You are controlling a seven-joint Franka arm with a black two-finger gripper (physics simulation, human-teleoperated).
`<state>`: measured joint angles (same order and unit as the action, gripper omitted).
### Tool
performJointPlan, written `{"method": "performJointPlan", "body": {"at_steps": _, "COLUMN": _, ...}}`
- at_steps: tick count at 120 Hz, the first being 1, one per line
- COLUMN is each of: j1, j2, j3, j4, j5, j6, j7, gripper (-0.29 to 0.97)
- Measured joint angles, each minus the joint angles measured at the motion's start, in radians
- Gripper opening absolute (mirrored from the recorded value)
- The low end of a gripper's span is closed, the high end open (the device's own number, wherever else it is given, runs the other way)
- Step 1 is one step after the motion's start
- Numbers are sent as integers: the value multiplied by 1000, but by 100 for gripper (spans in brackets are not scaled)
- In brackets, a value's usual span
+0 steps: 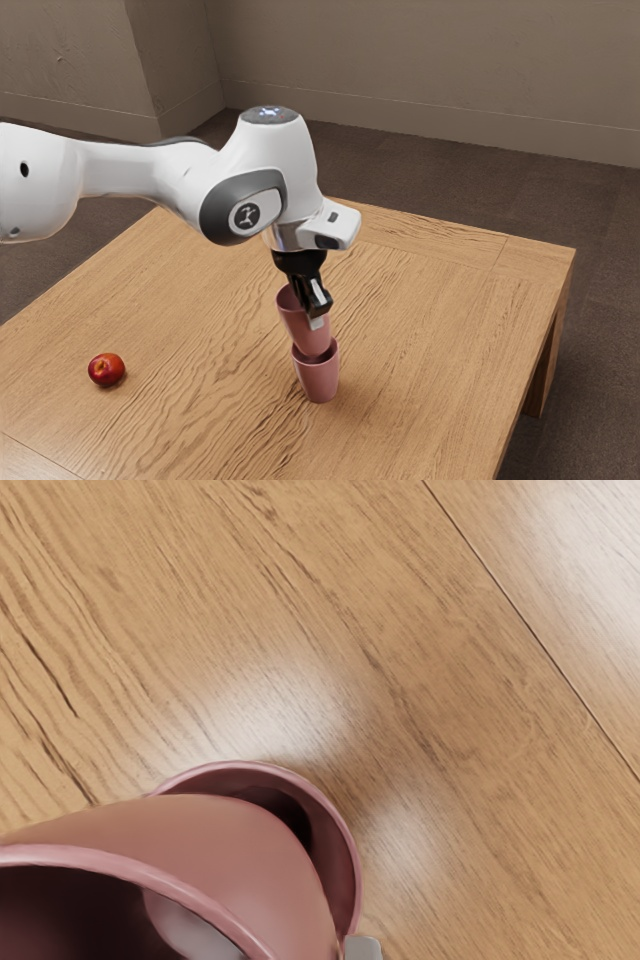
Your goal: Place the left cup onto the right cup
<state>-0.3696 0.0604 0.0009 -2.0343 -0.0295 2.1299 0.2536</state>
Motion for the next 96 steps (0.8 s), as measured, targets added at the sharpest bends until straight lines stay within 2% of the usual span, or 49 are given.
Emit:
{"method": "performJointPlan", "body": {"at_steps": 41, "j1": 1, "j2": 36, "j3": -1, "j4": 1, "j5": 1, "j6": 20, "j7": -9, "gripper": -9}}
{"method": "performJointPlan", "body": {"at_steps": 69, "j1": 3, "j2": 30, "j3": -1, "j4": -3, "j5": -13, "j6": 21, "j7": -9, "gripper": 37}}
{"method": "performJointPlan", "body": {"at_steps": 81, "j1": 3, "j2": 19, "j3": -1, "j4": -5, "j5": -15, "j6": 20, "j7": -9, "gripper": 49}}
{"method": "performJointPlan", "body": {"at_steps": 96, "j1": 3, "j2": -18, "j3": -1, "j4": -8, "j5": -16, "j6": 11, "j7": -9, "gripper": 57}}
